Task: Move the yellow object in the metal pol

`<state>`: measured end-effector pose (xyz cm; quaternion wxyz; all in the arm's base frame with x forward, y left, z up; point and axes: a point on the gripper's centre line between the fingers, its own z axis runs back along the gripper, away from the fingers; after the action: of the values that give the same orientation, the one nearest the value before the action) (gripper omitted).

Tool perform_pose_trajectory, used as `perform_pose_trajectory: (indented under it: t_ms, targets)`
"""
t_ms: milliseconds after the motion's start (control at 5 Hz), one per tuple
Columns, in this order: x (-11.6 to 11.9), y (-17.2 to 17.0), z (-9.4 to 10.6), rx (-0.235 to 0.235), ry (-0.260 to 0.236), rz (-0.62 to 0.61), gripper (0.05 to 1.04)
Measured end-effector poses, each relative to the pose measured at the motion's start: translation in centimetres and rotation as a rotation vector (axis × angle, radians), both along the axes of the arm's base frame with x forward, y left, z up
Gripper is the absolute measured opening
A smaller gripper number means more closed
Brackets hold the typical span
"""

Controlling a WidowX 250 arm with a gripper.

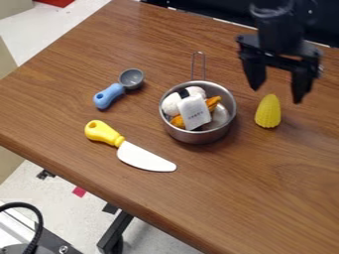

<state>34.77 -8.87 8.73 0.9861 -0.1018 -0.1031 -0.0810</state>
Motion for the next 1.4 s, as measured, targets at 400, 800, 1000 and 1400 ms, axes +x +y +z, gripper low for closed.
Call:
perform_pose_trajectory:
  t_ms: [400, 800, 1000, 1400]
  targets:
    - [0.3, 0.5, -0.7, 0.028, -0.021, 0.047, 1.001]
    - [0.3, 0.0, -3.5, 0.081, 0.009, 0.059, 1.001]
    - [0.4, -0.1, -3.6, 0.087, 0.004, 0.074, 0.953]
    - [0.5, 0.3, -3.7, 0.110, -0.005, 0.096, 0.477]
